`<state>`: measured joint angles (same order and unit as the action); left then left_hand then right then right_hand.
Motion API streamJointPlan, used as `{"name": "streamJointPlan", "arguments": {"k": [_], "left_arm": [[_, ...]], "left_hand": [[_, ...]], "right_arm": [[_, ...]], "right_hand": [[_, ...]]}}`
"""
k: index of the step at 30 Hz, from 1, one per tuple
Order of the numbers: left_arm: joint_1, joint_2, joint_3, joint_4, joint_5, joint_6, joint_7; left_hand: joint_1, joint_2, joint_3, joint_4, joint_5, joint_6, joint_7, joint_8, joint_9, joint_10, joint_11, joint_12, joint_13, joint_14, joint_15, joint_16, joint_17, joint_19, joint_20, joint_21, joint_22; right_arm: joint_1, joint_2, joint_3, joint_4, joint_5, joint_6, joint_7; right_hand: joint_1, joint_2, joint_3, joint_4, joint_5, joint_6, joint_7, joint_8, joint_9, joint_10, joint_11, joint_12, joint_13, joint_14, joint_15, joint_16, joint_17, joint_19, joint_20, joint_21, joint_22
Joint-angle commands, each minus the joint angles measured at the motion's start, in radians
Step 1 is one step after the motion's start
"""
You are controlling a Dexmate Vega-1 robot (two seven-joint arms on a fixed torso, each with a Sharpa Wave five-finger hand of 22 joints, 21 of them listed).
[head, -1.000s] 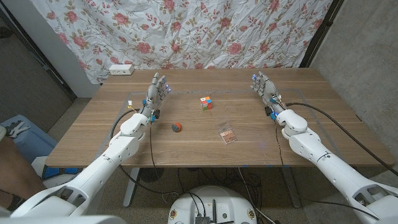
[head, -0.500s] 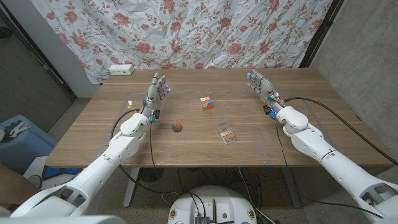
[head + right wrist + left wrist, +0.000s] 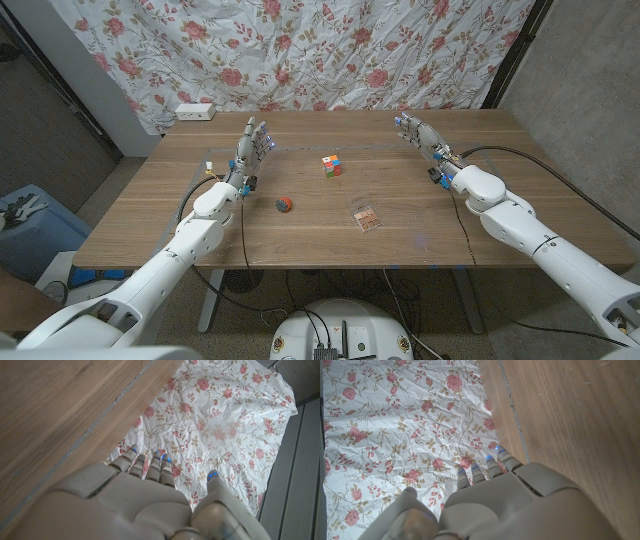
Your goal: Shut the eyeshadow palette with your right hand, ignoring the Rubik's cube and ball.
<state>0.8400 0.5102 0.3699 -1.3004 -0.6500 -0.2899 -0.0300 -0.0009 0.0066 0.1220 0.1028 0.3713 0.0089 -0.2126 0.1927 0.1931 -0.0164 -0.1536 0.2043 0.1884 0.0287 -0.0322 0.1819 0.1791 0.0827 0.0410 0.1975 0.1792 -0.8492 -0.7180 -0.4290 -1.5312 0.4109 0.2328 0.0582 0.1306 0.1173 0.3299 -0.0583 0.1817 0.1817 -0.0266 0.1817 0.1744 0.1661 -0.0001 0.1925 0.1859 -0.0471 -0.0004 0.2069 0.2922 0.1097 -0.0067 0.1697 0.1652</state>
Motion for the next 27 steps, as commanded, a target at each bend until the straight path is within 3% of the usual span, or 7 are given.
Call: {"name": "streamJointPlan", "arguments": {"k": [1, 10, 19, 27], "left_arm": [[0.000, 0.000, 0.000, 0.000, 0.000, 0.000, 0.000], [0.000, 0.000, 0.000, 0.000, 0.000, 0.000, 0.000], [0.000, 0.000, 0.000, 0.000, 0.000, 0.000, 0.000], [0.000, 0.000, 0.000, -0.001, 0.000, 0.001, 0.000]], "left_hand": [[0.006, 0.008, 0.009, -0.002, 0.003, -0.002, -0.007, 0.005, 0.004, 0.001, -0.006, 0.005, 0.004, 0.004, -0.022, 0.006, 0.005, 0.007, 0.001, 0.004, 0.004], [0.006, 0.008, 0.009, -0.002, 0.003, -0.002, -0.007, 0.005, 0.004, 0.000, -0.008, 0.005, 0.004, 0.004, -0.024, 0.006, 0.005, 0.008, 0.002, 0.004, 0.004], [0.006, 0.008, 0.009, -0.002, 0.003, -0.002, -0.007, 0.005, 0.004, -0.001, -0.007, 0.005, 0.004, 0.005, -0.023, 0.007, 0.005, 0.007, 0.000, 0.004, 0.004], [0.006, 0.008, 0.009, -0.002, 0.003, -0.002, -0.007, 0.005, 0.004, 0.000, -0.008, 0.005, 0.004, 0.005, -0.022, 0.006, 0.005, 0.008, 0.002, 0.005, 0.004]], "right_arm": [[-0.006, -0.094, -0.021, -0.080, -0.144, -0.028, -0.009], [-0.019, -0.145, -0.024, -0.143, -0.193, -0.064, 0.008], [-0.043, -0.204, -0.016, -0.231, -0.247, -0.134, 0.006], [-0.024, -0.252, -0.030, -0.286, -0.286, -0.189, 0.068]], "right_hand": [[0.001, 0.005, 0.004, -0.004, 0.004, -0.002, -0.001, 0.001, 0.003, 0.009, -0.002, 0.003, 0.003, -0.012, -0.005, 0.000, 0.003, -0.002, -0.006, 0.004, 0.004], [-0.007, 0.004, 0.001, -0.004, 0.004, -0.010, -0.015, 0.001, 0.003, 0.015, -0.007, 0.004, 0.003, -0.016, -0.003, 0.002, 0.002, -0.018, -0.017, 0.004, 0.004], [-0.026, 0.002, -0.004, 0.002, 0.004, 0.004, -0.013, 0.009, 0.004, 0.028, -0.013, 0.006, 0.003, -0.055, 0.025, -0.003, 0.000, -0.060, -0.006, 0.005, 0.004], [-0.032, 0.002, -0.005, 0.003, 0.005, 0.011, -0.015, 0.011, 0.005, 0.045, -0.010, 0.011, 0.004, -0.057, 0.031, 0.000, -0.002, -0.074, 0.006, 0.005, 0.004]]}}
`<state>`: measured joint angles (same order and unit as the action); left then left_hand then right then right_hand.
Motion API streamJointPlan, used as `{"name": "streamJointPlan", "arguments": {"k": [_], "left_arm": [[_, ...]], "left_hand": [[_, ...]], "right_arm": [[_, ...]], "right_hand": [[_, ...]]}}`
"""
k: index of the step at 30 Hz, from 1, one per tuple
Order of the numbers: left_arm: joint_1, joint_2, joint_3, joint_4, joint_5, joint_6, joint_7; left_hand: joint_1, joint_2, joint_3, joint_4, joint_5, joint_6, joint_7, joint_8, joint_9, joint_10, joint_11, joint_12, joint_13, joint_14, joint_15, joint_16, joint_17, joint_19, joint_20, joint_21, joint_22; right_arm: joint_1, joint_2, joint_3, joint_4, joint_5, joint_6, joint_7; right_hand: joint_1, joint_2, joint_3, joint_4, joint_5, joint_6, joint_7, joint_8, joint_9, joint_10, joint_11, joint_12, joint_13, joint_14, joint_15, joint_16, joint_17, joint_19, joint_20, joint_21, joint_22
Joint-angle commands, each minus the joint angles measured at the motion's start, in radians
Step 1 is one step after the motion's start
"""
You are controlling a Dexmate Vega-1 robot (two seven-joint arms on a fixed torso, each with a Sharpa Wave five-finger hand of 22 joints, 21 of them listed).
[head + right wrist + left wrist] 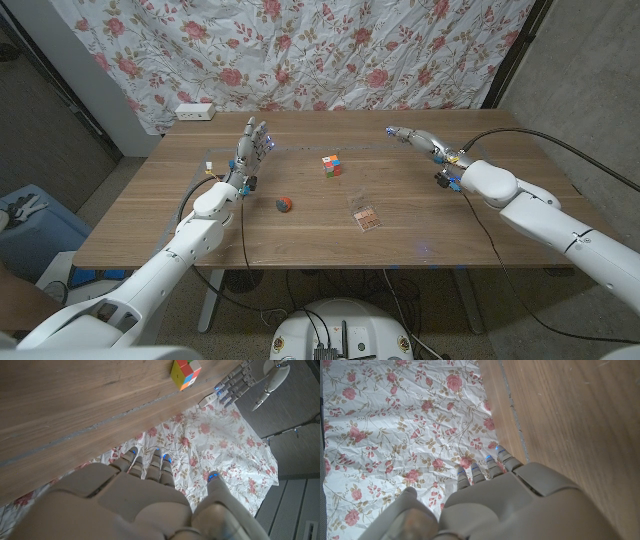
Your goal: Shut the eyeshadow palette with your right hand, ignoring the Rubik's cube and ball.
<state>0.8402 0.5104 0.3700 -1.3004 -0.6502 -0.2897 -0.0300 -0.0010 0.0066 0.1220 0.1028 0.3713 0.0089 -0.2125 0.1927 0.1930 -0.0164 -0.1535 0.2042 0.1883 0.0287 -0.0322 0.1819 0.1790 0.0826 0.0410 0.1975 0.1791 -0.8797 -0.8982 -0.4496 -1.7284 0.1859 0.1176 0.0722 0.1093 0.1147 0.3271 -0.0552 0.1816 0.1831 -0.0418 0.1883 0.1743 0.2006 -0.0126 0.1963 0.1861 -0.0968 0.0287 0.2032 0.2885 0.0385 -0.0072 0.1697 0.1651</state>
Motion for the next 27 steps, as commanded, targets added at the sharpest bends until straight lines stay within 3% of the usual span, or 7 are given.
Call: {"name": "streamJointPlan", "arguments": {"k": [1, 9, 27], "left_arm": [[0.000, 0.000, 0.000, -0.001, 0.001, 0.000, 0.003], [0.000, 0.000, 0.000, -0.001, 0.001, 0.000, 0.003], [0.000, 0.000, 0.000, -0.001, 0.000, 0.000, 0.000]], "left_hand": [[0.006, 0.008, 0.010, -0.002, 0.003, -0.002, -0.007, 0.005, 0.004, 0.000, -0.008, 0.005, 0.004, 0.005, -0.023, 0.006, 0.005, 0.008, 0.001, 0.005, 0.004], [0.006, 0.008, 0.010, -0.002, 0.003, -0.002, -0.007, 0.005, 0.004, 0.001, -0.009, 0.005, 0.004, 0.004, -0.024, 0.006, 0.005, 0.008, 0.001, 0.004, 0.004], [0.006, 0.008, 0.010, -0.002, 0.004, -0.003, -0.007, 0.005, 0.004, 0.001, -0.008, 0.005, 0.004, 0.004, -0.024, 0.006, 0.005, 0.007, 0.001, 0.004, 0.004]], "right_arm": [[0.011, -0.077, -0.012, -0.096, -0.070, -0.082, 0.061], [0.049, -0.098, -0.042, -0.133, -0.125, -0.131, 0.122], [0.135, -0.116, -0.116, -0.201, -0.260, -0.213, 0.258]], "right_hand": [[-0.012, 0.005, -0.002, 0.000, 0.005, 0.009, 0.000, 0.005, 0.005, 0.012, 0.002, 0.007, 0.004, -0.008, 0.003, 0.004, 0.002, -0.006, 0.009, 0.005, 0.004], [-0.021, 0.003, -0.005, 0.002, 0.005, 0.007, -0.010, 0.003, 0.006, 0.026, 0.004, 0.010, 0.006, -0.007, 0.012, 0.008, 0.000, -0.028, 0.034, 0.005, 0.004], [-0.048, -0.001, -0.013, 0.013, 0.005, 0.016, -0.017, 0.007, 0.007, 0.063, 0.004, 0.017, 0.009, 0.011, 0.024, 0.022, -0.002, -0.060, 0.052, 0.008, 0.005]]}}
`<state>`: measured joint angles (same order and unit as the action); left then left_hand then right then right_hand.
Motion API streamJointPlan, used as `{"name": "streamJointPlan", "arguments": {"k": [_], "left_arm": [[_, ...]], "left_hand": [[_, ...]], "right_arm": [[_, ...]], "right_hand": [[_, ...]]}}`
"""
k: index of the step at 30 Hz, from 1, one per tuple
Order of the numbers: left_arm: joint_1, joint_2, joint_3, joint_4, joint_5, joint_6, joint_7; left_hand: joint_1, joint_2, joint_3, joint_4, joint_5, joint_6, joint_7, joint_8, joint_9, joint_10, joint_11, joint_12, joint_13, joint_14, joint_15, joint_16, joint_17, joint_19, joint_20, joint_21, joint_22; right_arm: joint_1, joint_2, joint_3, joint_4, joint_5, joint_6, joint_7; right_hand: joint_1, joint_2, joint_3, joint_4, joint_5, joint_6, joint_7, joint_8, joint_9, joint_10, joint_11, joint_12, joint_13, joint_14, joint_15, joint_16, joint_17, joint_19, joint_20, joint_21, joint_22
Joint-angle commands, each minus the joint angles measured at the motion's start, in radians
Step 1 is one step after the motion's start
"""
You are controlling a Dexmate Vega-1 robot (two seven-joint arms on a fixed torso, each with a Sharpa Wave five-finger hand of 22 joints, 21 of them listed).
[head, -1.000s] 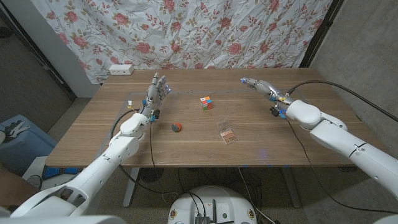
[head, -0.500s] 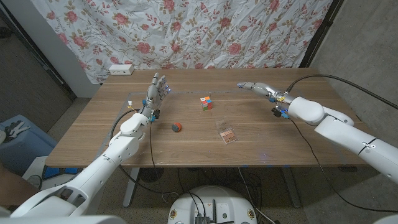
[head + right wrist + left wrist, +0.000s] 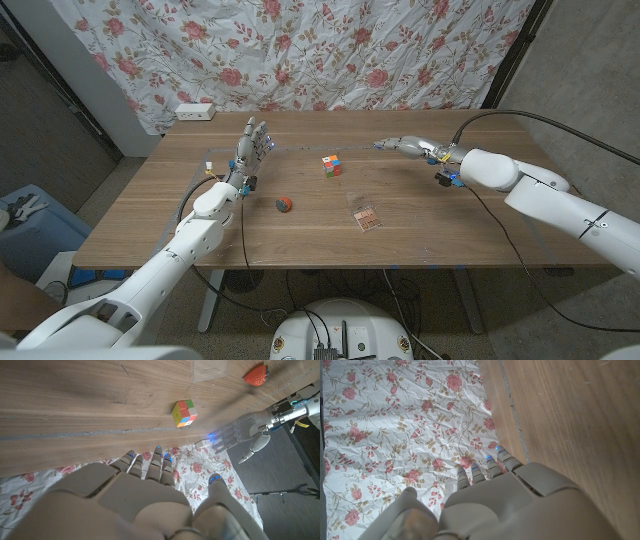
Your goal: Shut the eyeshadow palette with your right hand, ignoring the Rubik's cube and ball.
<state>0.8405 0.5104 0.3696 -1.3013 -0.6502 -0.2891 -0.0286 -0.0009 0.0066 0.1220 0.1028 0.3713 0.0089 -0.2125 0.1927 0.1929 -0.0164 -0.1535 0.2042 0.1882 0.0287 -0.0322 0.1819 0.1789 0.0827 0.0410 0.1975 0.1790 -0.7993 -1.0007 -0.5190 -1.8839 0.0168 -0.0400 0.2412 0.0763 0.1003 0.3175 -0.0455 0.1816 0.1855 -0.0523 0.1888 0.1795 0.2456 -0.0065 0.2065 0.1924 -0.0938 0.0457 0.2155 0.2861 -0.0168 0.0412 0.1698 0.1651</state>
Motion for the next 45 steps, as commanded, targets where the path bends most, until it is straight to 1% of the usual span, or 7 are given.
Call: {"name": "streamJointPlan", "arguments": {"k": [1, 4, 9, 22, 36, 43, 45], "left_arm": [[0.000, 0.000, 0.000, 0.000, 0.000, 0.000, -0.001], [0.000, 0.000, 0.000, 0.000, 0.000, 0.000, -0.001], [0.000, 0.000, 0.000, 0.000, 0.000, 0.000, -0.001], [0.000, 0.000, 0.000, 0.000, 0.000, 0.000, -0.001], [0.000, 0.000, 0.000, 0.001, 0.000, 0.000, -0.001], [0.000, -0.001, 0.000, 0.000, 0.001, 0.000, 0.001], [0.000, -0.001, 0.000, 0.000, 0.001, 0.000, 0.001]], "left_hand": [[0.006, 0.008, 0.010, -0.002, 0.004, -0.003, -0.007, 0.005, 0.004, 0.001, -0.008, 0.005, 0.004, 0.004, -0.024, 0.006, 0.005, 0.007, 0.001, 0.004, 0.004], [0.006, 0.008, 0.010, -0.002, 0.004, -0.002, -0.007, 0.005, 0.004, 0.001, -0.009, 0.005, 0.004, 0.003, -0.024, 0.006, 0.005, 0.007, 0.001, 0.004, 0.004], [0.006, 0.008, 0.010, -0.002, 0.004, -0.002, -0.007, 0.005, 0.004, 0.001, -0.009, 0.005, 0.004, 0.004, -0.024, 0.006, 0.005, 0.008, 0.002, 0.005, 0.004], [0.006, 0.008, 0.010, -0.002, 0.004, -0.002, -0.007, 0.005, 0.004, -0.001, -0.008, 0.005, 0.004, 0.004, -0.024, 0.006, 0.005, 0.007, 0.002, 0.004, 0.004], [0.006, 0.008, 0.010, -0.002, 0.004, -0.002, -0.007, 0.005, 0.004, 0.001, -0.007, 0.005, 0.004, 0.003, -0.024, 0.006, 0.005, 0.008, 0.000, 0.004, 0.004], [0.006, 0.008, 0.010, -0.002, 0.004, -0.003, -0.007, 0.005, 0.004, 0.001, -0.008, 0.005, 0.004, 0.004, -0.024, 0.006, 0.005, 0.008, 0.002, 0.004, 0.004], [0.006, 0.008, 0.010, -0.002, 0.004, -0.003, -0.007, 0.005, 0.004, 0.001, -0.007, 0.005, 0.004, 0.004, -0.023, 0.006, 0.005, 0.008, 0.002, 0.005, 0.004]], "right_arm": [[0.062, -0.014, -0.052, -0.047, -0.100, -0.057, 0.100], [0.085, -0.008, -0.069, -0.049, -0.120, -0.065, 0.135], [0.117, 0.006, -0.097, -0.044, -0.153, -0.072, 0.184], [0.170, 0.034, -0.143, -0.033, -0.202, -0.069, 0.281], [0.221, 0.067, -0.197, -0.016, -0.277, -0.074, 0.357], [0.239, 0.085, -0.216, -0.008, -0.304, -0.075, 0.386], [0.245, 0.092, -0.222, -0.007, -0.312, -0.078, 0.393]], "right_hand": [[-0.016, 0.013, -0.003, 0.004, 0.005, 0.016, -0.007, 0.008, 0.002, 0.019, -0.002, 0.007, 0.003, 0.011, 0.007, 0.012, 0.000, -0.005, 0.003, 0.009, 0.005], [-0.023, 0.013, -0.006, 0.008, 0.006, 0.040, -0.004, 0.016, 0.002, 0.028, -0.002, 0.008, 0.004, 0.016, 0.009, 0.015, -0.001, -0.009, 0.006, 0.011, 0.005], [-0.031, 0.011, -0.008, 0.012, 0.007, 0.046, -0.004, 0.016, 0.003, 0.040, -0.006, 0.011, 0.004, 0.025, 0.009, 0.020, -0.001, -0.012, 0.012, 0.012, 0.005], [-0.051, 0.008, -0.016, 0.025, 0.009, 0.085, -0.004, 0.026, 0.004, 0.074, -0.009, 0.017, 0.007, 0.048, 0.006, 0.031, -0.003, -0.024, 0.019, 0.013, 0.005], [-0.059, 0.008, -0.020, 0.035, 0.011, 0.098, 0.000, 0.025, 0.004, 0.088, -0.009, 0.017, 0.008, 0.052, 0.013, 0.034, -0.004, -0.041, 0.023, 0.011, 0.005], [-0.062, 0.009, -0.022, 0.039, 0.011, 0.103, 0.000, 0.025, 0.004, 0.094, -0.014, 0.017, 0.008, 0.054, 0.013, 0.035, -0.004, -0.045, 0.022, 0.012, 0.006], [-0.064, 0.009, -0.023, 0.041, 0.011, 0.104, -0.001, 0.025, 0.004, 0.101, -0.011, 0.019, 0.008, 0.054, 0.012, 0.035, -0.004, -0.046, 0.022, 0.012, 0.006]]}}
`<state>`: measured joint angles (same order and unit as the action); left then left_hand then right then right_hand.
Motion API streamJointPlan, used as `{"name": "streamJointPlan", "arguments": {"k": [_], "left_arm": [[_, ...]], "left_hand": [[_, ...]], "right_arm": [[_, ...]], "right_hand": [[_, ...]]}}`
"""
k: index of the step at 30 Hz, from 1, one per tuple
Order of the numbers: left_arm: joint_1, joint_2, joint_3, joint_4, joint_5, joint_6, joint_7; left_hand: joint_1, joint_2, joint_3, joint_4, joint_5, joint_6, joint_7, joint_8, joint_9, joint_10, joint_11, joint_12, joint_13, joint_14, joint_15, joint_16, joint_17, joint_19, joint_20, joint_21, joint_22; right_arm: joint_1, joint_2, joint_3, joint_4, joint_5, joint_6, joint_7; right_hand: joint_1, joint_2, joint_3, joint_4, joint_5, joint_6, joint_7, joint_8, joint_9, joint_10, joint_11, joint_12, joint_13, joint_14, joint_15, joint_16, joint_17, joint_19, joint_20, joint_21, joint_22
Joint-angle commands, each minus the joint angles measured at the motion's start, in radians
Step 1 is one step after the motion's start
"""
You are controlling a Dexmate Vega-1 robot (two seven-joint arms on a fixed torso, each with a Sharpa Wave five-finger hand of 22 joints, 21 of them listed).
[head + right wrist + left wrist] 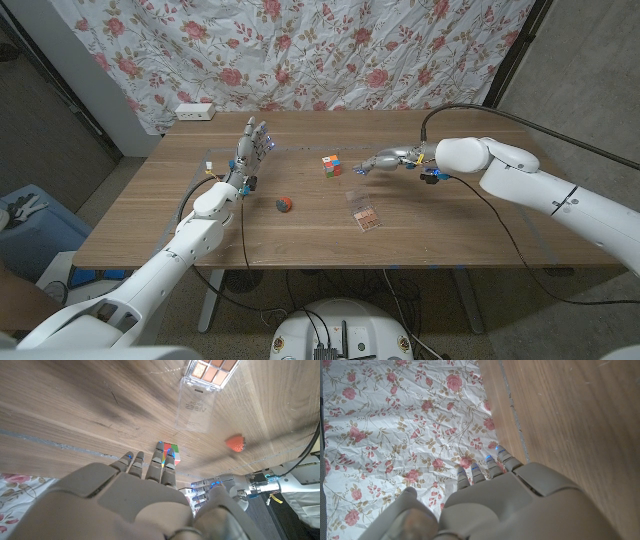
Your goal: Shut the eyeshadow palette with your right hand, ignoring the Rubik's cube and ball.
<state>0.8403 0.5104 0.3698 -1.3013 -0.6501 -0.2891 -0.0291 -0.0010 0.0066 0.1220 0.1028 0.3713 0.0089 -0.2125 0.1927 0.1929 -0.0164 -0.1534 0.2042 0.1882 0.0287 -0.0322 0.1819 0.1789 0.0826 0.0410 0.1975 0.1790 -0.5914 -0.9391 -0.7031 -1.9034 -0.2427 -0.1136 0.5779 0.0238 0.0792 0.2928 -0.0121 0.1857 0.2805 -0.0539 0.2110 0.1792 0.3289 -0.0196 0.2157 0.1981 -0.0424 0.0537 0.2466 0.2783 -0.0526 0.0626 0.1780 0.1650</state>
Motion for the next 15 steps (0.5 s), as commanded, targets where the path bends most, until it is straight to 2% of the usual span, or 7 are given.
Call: {"name": "streamJointPlan", "arguments": {"k": [1, 15], "left_arm": [[0.000, 0.000, 0.000, 0.000, 0.001, 0.000, 0.002], [0.000, 0.000, 0.000, 0.000, 0.001, 0.000, 0.002]], "left_hand": [[0.006, 0.008, 0.010, -0.002, 0.004, -0.003, -0.007, 0.005, 0.004, 0.001, -0.007, 0.005, 0.004, 0.004, -0.023, 0.006, 0.005, 0.008, 0.002, 0.004, 0.004], [0.006, 0.008, 0.010, -0.002, 0.004, -0.003, -0.007, 0.005, 0.004, 0.001, -0.007, 0.005, 0.004, 0.005, -0.024, 0.006, 0.005, 0.008, 0.002, 0.005, 0.004]], "right_arm": [[0.041, 0.034, -0.042, 0.015, -0.056, -0.002, 0.063], [0.078, 0.070, -0.088, 0.016, -0.126, -0.006, 0.123]], "right_hand": [[-0.012, 0.030, 0.002, 0.008, 0.007, 0.011, 0.001, 0.003, 0.005, 0.019, 0.002, 0.010, 0.003, 0.003, 0.003, 0.005, 0.003, -0.011, 0.000, 0.004, 0.006], [-0.019, 0.025, -0.008, 0.024, 0.009, 0.060, 0.002, 0.015, 0.006, 0.062, 0.000, 0.018, 0.005, 0.030, -0.004, 0.016, 0.001, -0.013, -0.003, 0.009, 0.006]]}}
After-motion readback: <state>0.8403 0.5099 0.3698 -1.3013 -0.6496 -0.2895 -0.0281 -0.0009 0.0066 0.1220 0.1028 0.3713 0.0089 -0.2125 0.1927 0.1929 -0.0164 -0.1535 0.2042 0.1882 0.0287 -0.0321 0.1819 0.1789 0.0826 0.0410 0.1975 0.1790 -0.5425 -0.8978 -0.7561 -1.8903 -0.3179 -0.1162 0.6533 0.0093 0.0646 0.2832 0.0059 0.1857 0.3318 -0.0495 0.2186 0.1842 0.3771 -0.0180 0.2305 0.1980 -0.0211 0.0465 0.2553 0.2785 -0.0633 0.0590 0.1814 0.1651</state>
